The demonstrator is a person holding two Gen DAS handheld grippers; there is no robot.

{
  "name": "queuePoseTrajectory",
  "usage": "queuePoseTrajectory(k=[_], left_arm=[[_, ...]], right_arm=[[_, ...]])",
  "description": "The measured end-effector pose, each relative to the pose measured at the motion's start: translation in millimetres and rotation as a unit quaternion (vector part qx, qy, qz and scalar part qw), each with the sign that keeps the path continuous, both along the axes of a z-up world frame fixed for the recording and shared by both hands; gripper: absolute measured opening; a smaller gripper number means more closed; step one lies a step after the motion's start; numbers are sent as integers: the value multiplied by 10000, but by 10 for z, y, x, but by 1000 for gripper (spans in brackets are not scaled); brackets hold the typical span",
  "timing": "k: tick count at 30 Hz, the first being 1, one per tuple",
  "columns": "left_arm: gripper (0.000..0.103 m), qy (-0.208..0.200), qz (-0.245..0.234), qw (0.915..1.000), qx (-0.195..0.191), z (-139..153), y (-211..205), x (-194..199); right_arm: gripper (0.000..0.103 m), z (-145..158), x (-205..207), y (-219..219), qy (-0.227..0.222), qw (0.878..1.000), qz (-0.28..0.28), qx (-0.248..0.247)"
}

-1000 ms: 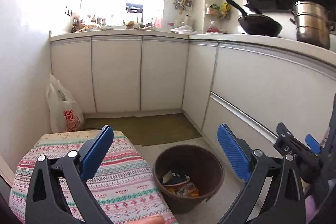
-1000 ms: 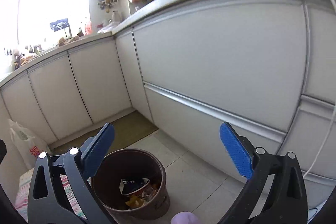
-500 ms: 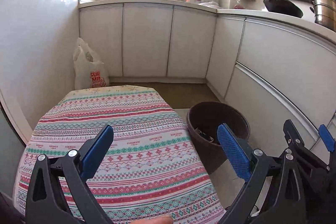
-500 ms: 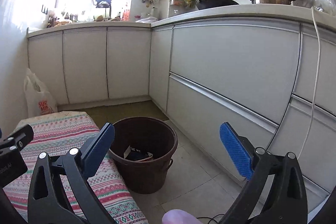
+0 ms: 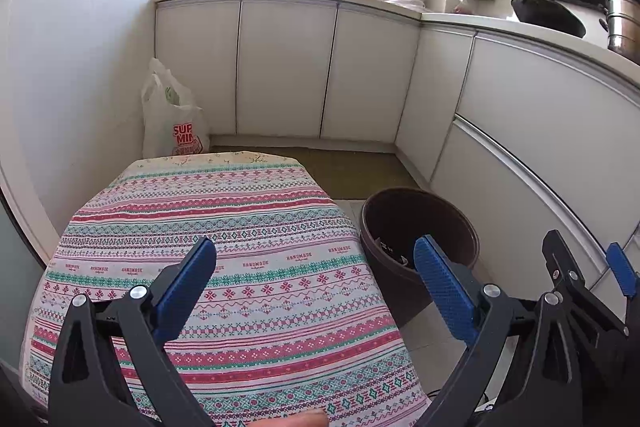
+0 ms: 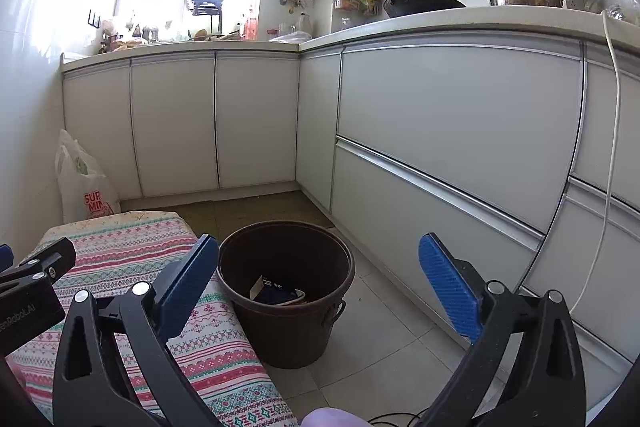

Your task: Collect trash

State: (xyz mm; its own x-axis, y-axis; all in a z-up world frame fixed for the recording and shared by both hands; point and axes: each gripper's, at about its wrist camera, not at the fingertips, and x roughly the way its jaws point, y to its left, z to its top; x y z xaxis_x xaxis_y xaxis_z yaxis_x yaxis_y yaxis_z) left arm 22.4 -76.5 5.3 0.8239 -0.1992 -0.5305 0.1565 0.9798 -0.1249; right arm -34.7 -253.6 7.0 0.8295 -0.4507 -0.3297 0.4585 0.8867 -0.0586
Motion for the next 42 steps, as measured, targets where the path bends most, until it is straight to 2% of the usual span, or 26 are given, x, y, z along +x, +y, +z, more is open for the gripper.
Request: queuePoseTrajectory(k=[33, 42], left_arm=[[96, 233, -15, 9997, -63, -56, 21, 69], [95, 181, -106, 9997, -103, -69, 29, 62]], right_arm=[[96, -35, 9, -63, 140, 9998, 74, 119], [96, -25, 0, -91, 137, 9998, 78, 145]])
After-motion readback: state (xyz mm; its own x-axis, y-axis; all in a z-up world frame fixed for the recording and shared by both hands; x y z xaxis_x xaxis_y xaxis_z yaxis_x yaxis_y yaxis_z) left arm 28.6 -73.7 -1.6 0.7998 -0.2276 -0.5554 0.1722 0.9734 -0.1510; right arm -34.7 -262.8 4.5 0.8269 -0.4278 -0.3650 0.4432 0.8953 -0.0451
